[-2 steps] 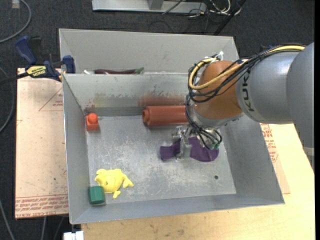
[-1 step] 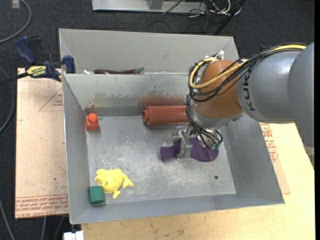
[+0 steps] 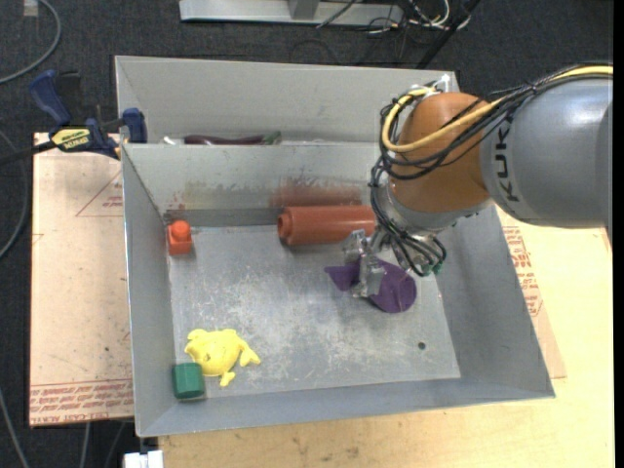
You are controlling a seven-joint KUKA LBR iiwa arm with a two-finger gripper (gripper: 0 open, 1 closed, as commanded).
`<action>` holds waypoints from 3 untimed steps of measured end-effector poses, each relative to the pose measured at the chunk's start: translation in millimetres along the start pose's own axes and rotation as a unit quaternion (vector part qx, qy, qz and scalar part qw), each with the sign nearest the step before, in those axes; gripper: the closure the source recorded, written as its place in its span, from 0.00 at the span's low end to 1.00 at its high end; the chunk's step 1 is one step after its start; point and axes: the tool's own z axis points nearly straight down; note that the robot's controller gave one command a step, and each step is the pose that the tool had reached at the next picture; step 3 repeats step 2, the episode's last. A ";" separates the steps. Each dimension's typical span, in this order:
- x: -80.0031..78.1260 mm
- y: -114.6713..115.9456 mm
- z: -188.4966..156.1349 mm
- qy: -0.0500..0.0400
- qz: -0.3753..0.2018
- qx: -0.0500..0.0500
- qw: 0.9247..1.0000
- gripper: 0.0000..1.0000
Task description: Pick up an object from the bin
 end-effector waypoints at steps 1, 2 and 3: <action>-3.5 -4.4 -35.8 0.006 0.004 -0.002 1.000 1.00; -4.9 -5.4 -97.9 0.002 0.013 -0.001 1.000 1.00; -4.9 -5.4 -97.9 0.002 0.013 -0.001 1.000 1.00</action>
Offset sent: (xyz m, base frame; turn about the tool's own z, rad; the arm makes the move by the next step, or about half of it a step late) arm 0.0004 -0.0064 0.1965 0.0605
